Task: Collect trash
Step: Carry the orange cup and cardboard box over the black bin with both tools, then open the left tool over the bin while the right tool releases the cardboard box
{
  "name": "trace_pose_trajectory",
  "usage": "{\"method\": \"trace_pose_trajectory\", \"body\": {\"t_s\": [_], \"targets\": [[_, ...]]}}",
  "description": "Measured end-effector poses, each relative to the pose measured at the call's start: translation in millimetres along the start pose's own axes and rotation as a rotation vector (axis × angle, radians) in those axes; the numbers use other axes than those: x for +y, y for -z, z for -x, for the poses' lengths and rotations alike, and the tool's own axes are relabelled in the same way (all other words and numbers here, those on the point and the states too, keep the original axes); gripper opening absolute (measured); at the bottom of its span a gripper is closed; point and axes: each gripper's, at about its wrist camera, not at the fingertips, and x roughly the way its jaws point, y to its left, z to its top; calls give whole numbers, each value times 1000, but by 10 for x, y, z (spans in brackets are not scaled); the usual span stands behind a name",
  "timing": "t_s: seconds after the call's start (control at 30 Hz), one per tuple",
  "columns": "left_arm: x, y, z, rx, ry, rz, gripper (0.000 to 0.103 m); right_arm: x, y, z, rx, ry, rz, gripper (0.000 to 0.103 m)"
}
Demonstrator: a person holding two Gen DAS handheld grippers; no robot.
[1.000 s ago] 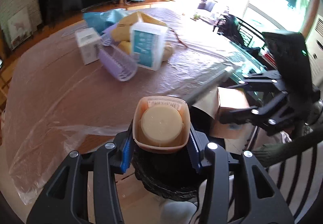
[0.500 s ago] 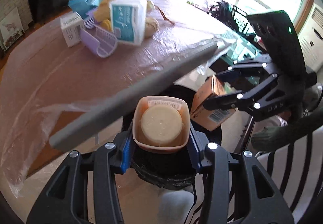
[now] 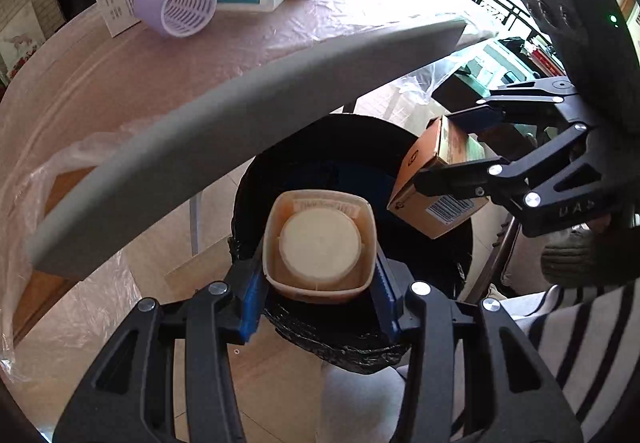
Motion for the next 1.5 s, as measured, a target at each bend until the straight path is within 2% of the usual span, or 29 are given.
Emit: {"method": "trace_pose_trajectory", "body": {"t_s": [0.27,0.67,1.1,1.5], "targets": [[-35,12,-91,12,-33,-14,47,16,87,-128,12,2,-10,57],[-184,-19,-306,39,-65,-54,47,12,133,-258,32,63,20,57],[-182,-52,-533,69,-92,-47,47,-121,98,-381,49,86,-32,57],[-176,-122,-684,95,-109,-84,47,-71,111,-435,71,101,10,57]]}}
